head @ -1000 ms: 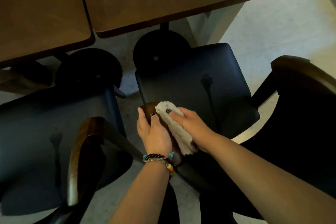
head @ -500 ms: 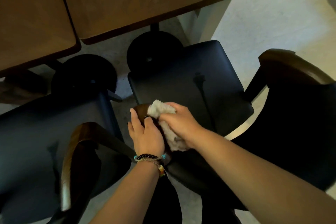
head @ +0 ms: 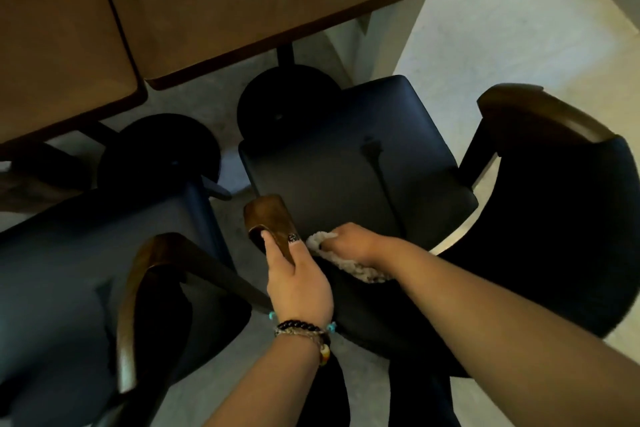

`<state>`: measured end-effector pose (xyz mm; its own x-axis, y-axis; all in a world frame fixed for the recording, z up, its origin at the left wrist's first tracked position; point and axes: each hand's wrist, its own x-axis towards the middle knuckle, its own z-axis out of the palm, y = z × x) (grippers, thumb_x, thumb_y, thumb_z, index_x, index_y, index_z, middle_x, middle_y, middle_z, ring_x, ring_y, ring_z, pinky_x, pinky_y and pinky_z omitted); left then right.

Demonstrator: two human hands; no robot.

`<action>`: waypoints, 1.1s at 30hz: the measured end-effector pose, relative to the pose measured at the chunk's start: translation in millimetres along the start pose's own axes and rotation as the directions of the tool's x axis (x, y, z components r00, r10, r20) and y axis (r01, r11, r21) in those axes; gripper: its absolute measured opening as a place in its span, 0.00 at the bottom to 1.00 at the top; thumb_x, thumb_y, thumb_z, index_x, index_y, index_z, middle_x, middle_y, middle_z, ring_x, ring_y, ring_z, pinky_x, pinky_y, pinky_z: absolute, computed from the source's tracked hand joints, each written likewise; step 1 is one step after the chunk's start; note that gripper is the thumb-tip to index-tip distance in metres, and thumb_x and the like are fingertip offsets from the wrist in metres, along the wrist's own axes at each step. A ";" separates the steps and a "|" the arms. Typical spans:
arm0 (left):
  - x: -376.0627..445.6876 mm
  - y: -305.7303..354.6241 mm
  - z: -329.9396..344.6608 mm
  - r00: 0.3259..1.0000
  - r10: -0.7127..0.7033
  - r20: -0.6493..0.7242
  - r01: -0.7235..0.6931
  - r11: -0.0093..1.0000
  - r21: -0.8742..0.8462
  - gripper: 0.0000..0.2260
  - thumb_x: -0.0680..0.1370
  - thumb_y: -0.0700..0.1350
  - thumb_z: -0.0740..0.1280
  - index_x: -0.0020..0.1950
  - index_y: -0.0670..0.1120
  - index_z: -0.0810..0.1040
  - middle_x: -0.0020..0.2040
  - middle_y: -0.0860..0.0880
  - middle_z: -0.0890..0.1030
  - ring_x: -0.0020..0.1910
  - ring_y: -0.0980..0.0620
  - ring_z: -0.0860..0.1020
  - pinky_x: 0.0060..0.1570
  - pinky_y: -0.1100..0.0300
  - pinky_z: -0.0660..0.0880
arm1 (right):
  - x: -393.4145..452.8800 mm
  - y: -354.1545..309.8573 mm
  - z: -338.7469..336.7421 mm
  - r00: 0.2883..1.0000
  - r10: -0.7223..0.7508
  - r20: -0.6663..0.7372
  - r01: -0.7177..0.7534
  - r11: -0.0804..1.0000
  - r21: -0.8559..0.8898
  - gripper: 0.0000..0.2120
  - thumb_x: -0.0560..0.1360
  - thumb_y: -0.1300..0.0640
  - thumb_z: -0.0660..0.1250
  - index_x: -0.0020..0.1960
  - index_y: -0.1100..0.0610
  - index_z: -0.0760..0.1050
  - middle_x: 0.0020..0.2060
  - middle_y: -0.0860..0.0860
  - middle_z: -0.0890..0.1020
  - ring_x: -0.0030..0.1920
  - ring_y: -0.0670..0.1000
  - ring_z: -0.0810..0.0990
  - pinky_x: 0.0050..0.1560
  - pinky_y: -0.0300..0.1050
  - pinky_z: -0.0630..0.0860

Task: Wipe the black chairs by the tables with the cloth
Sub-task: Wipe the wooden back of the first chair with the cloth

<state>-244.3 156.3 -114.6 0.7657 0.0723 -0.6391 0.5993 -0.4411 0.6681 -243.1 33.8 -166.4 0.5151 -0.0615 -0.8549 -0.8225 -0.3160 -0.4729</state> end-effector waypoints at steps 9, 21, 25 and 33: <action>-1.5 2.2 -0.6 1.000 0.004 -0.002 -0.004 1.000 0.005 0.25 0.83 0.52 0.55 0.79 0.56 0.51 0.67 0.48 0.72 0.48 0.56 0.70 0.52 0.60 0.63 | -75.8 -3.6 -4.0 0.963 -0.245 -0.113 0.226 0.961 -0.156 0.14 0.76 0.50 0.58 0.52 0.56 0.77 0.43 0.51 0.81 0.44 0.51 0.80 0.47 0.51 0.77; 5.3 -2.5 0.7 0.999 -0.034 -0.042 0.031 0.996 -0.082 0.24 0.82 0.53 0.57 0.78 0.57 0.56 0.42 0.64 0.66 0.37 0.65 0.65 0.42 0.63 0.63 | -87.3 -4.5 7.3 0.931 -0.316 -0.183 0.266 0.930 -0.251 0.10 0.79 0.57 0.62 0.57 0.45 0.74 0.46 0.44 0.78 0.45 0.46 0.78 0.41 0.39 0.72; 5.3 -2.6 2.0 0.998 -0.044 -0.054 0.038 0.995 -0.097 0.24 0.81 0.54 0.57 0.77 0.58 0.56 0.43 0.64 0.69 0.37 0.63 0.68 0.36 0.63 0.63 | -119.3 4.8 -23.4 0.961 -0.277 0.013 0.244 0.823 -0.513 0.07 0.79 0.56 0.60 0.55 0.50 0.74 0.50 0.48 0.79 0.50 0.51 0.79 0.48 0.46 0.75; -19.4 -7.0 10.3 0.986 -0.063 -0.157 0.027 0.974 -0.226 0.21 0.81 0.52 0.57 0.75 0.59 0.63 0.60 0.58 0.76 0.46 0.61 0.71 0.49 0.64 0.65 | -133.4 8.7 17.6 0.875 -0.429 -0.223 0.323 0.861 -0.393 0.13 0.82 0.50 0.58 0.64 0.51 0.72 0.53 0.50 0.79 0.51 0.52 0.79 0.45 0.46 0.73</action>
<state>-265.8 148.8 -110.7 0.7533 0.2395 -0.6125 0.6567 -0.2253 0.7197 -323.2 56.0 -60.3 0.8577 -0.1290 -0.4978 -0.4476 -0.6637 -0.5993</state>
